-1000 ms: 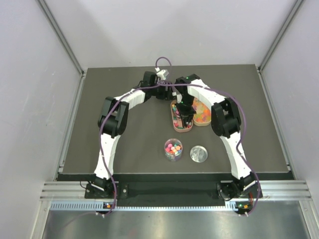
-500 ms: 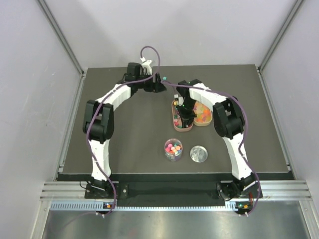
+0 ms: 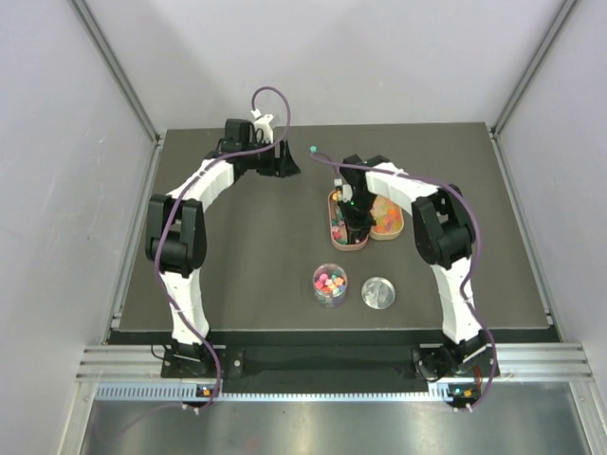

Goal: Pack the candies
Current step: Scoop the fake candies from the storage box.

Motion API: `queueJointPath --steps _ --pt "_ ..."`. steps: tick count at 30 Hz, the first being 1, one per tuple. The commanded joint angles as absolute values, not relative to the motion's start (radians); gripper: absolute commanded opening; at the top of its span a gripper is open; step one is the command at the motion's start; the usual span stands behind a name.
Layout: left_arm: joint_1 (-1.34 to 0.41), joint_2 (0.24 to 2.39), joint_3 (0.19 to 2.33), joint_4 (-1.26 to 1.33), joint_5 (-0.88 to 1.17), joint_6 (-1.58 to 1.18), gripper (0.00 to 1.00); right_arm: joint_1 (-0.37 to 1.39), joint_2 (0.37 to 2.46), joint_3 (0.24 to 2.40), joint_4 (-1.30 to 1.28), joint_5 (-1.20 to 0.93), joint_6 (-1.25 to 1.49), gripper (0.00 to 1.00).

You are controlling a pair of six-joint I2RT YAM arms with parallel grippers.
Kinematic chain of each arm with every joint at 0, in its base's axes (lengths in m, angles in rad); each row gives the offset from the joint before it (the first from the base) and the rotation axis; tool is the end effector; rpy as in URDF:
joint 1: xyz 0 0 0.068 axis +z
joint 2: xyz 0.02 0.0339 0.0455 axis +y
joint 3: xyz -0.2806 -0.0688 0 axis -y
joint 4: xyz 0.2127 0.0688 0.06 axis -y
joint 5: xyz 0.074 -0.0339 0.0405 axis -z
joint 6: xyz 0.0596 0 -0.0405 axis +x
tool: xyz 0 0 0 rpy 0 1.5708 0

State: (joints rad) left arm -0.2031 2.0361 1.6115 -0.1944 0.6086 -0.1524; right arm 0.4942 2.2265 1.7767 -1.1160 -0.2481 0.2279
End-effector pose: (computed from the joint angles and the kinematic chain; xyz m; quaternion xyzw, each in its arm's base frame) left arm 0.4481 -0.1271 0.2600 0.1587 0.8443 -0.3394 0.3831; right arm 0.3535 0.2071 0.1657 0.1320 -0.9835 -0.1166 0.0414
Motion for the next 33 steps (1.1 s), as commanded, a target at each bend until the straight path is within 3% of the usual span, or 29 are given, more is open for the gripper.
queueJointPath --steps 1,19,33 --pt "-0.207 1.977 1.632 -0.25 0.607 -0.069 0.77 0.479 2.145 1.706 -0.985 -0.184 0.212 0.0" --pt "-0.149 1.924 1.661 -0.428 0.474 0.169 0.77 0.486 1.997 1.528 -0.773 -0.143 0.225 0.0" --pt "-0.12 1.927 1.713 -0.462 0.479 0.178 0.78 0.554 1.838 1.401 -0.597 -0.069 0.232 0.0"
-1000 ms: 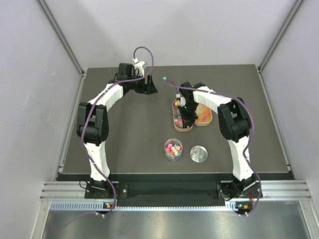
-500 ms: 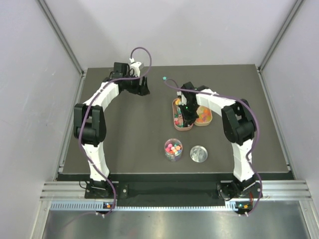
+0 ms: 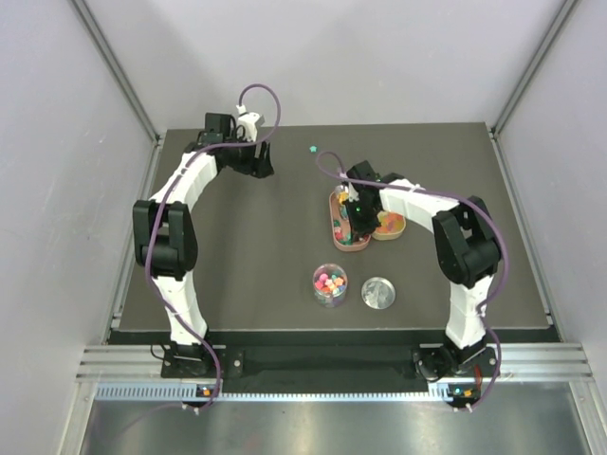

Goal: Pack the candies
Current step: Scoop the fake candies from the storage box, then place the fake candies in the packing bottle.

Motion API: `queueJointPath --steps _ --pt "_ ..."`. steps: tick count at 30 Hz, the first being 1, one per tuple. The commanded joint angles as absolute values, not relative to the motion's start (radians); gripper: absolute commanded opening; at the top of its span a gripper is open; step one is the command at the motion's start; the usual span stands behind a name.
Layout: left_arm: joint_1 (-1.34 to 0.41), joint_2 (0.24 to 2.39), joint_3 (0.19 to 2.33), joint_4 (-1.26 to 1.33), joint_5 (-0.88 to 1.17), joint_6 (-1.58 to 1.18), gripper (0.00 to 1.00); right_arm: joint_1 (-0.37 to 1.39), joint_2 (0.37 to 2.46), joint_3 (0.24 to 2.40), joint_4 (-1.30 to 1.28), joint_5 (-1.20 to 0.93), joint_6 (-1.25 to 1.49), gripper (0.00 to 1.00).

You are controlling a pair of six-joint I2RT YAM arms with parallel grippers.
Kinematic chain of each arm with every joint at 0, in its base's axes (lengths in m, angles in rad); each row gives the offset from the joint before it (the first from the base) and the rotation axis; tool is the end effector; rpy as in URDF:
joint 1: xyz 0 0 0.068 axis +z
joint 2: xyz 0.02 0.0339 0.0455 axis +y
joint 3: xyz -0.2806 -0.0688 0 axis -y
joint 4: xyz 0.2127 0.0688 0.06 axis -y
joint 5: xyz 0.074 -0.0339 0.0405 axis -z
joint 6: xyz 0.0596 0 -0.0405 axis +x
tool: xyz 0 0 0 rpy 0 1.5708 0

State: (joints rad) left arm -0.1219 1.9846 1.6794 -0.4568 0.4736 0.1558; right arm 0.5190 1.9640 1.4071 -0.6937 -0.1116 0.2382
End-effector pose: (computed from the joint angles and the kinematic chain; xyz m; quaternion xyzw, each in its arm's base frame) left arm 0.4390 -0.0812 0.2760 0.2151 0.8723 -0.2092 0.3861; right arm 0.3282 0.1951 0.1847 -0.1467 0.9747 0.1100 0.1275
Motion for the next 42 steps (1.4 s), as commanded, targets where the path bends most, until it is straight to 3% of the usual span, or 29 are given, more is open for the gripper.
queueJointPath --steps 1,10,20,26,33,42 --pt "-0.121 1.924 1.713 -0.465 0.476 0.181 0.78 0.56 1.826 1.404 -0.595 -0.063 0.221 0.0" --pt "-0.12 1.842 1.72 -0.494 0.5 0.166 0.78 0.598 1.666 1.479 -0.808 -0.041 -0.087 0.0" --pt "-0.12 1.643 1.631 -0.586 0.61 0.158 0.78 0.606 1.295 1.263 -0.965 -0.109 -0.454 0.0" --pt "-0.12 1.559 1.536 -0.581 0.638 0.147 0.78 0.707 1.143 1.183 -1.097 -0.107 -0.584 0.0" --pt "-0.12 1.488 1.428 -0.545 0.657 0.129 0.78 0.85 1.143 1.164 -1.215 -0.029 -0.664 0.0" --pt "-0.12 1.382 1.33 -0.538 0.608 0.147 0.78 0.942 1.299 1.212 -1.38 0.129 -0.681 0.0"
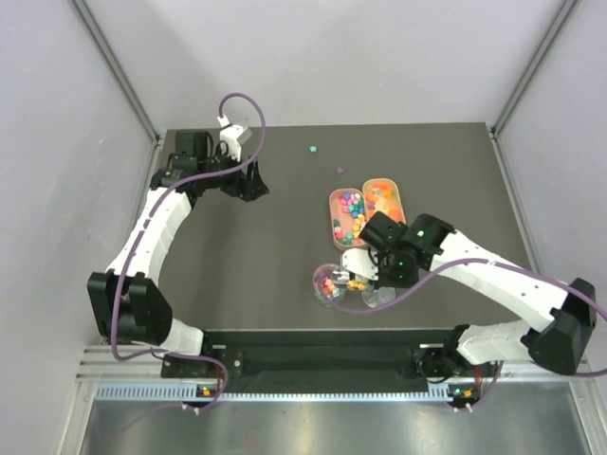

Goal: Pack the candies
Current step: Place the fake candies in the packing bottle.

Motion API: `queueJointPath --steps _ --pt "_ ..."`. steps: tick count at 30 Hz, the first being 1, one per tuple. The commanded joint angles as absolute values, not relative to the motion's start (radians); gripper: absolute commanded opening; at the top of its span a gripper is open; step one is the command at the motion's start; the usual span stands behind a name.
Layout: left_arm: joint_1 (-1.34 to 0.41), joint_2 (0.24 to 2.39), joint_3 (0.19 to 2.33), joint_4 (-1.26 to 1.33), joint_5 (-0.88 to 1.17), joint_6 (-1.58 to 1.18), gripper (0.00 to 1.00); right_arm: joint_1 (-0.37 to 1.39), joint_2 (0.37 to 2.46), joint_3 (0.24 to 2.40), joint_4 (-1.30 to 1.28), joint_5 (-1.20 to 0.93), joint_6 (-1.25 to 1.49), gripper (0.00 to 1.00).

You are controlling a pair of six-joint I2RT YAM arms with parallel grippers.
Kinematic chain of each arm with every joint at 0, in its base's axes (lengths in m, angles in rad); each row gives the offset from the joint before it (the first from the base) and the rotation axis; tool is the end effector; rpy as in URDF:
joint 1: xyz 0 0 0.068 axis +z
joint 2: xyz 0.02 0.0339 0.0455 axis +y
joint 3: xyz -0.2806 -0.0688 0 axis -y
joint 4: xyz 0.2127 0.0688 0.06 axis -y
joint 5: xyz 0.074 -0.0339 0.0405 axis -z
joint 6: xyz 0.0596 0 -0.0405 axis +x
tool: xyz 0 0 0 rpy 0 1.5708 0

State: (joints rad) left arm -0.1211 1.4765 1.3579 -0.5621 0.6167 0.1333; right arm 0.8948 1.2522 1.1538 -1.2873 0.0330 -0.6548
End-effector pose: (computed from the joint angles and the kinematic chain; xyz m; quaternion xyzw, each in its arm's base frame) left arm 0.3008 -0.0713 0.3501 0.2387 0.8365 -0.2714 0.4119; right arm 0.1106 0.1347 0.2875 -0.6954 0.7125 -0.0052 0.0937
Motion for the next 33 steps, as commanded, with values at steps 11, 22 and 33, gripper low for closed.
queueJointPath --steps 11,22,33 --pt "-0.114 1.241 1.194 -0.499 0.575 0.16 0.78 0.977 1.43 1.301 -1.473 0.273 -0.66 0.0" --pt "-0.089 1.198 1.144 -0.456 0.58 0.137 0.78 1.019 1.402 1.269 -1.476 0.451 -0.736 0.0" --pt "-0.063 1.17 1.1 -0.425 0.594 0.112 0.79 1.023 1.447 1.327 -1.473 0.538 -0.81 0.0"
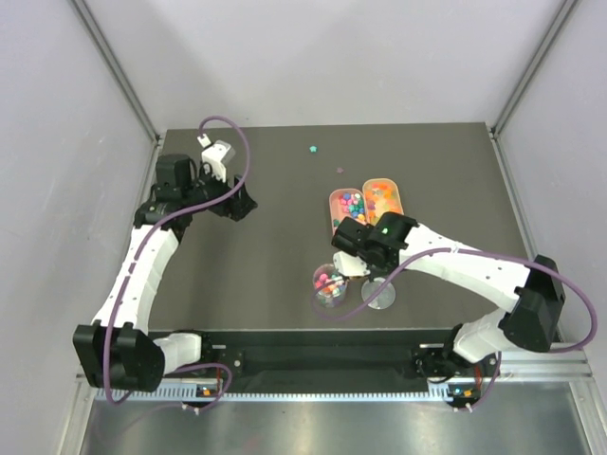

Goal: Pack the candies
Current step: Place the fake candies in the packing bottle.

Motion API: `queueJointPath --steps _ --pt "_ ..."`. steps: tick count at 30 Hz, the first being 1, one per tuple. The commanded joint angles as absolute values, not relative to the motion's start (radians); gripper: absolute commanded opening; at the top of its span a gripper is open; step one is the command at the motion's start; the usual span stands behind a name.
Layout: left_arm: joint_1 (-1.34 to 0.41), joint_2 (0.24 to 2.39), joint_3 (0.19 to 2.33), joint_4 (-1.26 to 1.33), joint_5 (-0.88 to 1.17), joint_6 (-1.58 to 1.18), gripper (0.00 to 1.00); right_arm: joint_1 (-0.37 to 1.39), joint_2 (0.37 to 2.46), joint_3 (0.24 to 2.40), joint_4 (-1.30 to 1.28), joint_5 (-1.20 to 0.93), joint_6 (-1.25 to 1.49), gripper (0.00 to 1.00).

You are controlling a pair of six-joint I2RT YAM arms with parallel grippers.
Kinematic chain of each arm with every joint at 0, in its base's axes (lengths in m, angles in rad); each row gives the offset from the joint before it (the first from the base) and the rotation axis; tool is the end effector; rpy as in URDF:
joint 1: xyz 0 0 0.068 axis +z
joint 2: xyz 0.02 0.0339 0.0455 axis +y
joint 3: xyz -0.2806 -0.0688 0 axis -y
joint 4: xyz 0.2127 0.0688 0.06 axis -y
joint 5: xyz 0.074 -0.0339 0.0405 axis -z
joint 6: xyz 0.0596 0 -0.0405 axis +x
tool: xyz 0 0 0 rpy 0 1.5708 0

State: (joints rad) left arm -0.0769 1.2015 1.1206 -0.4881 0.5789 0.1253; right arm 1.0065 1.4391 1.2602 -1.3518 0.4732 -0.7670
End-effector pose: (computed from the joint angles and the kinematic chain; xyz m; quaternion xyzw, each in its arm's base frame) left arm 0.2367 -0.0509 0.3510 0.2212 0.8225 -0.2392 0.4662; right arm 0.1343 0.1614 0.2859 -0.7503 0.6178 -0.2303 0.0473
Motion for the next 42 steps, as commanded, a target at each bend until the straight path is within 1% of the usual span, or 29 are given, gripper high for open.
queueJointPath --steps 1,27,33,42 --pt "-0.061 1.166 1.097 -0.422 0.595 0.109 0.79 1.025 1.448 1.331 -1.473 0.541 -0.814 0.0" --pt "-0.029 1.144 1.052 -0.38 0.606 0.083 0.8 1.12 1.516 1.356 -1.473 0.656 -0.87 0.0" --pt "-0.028 1.146 1.051 -0.371 0.611 0.075 0.8 1.14 1.516 1.35 -1.473 0.751 -0.879 0.0" --pt "-0.026 1.172 1.069 -0.359 0.626 0.057 0.8 1.155 1.529 1.367 -1.473 0.816 -0.879 0.0"
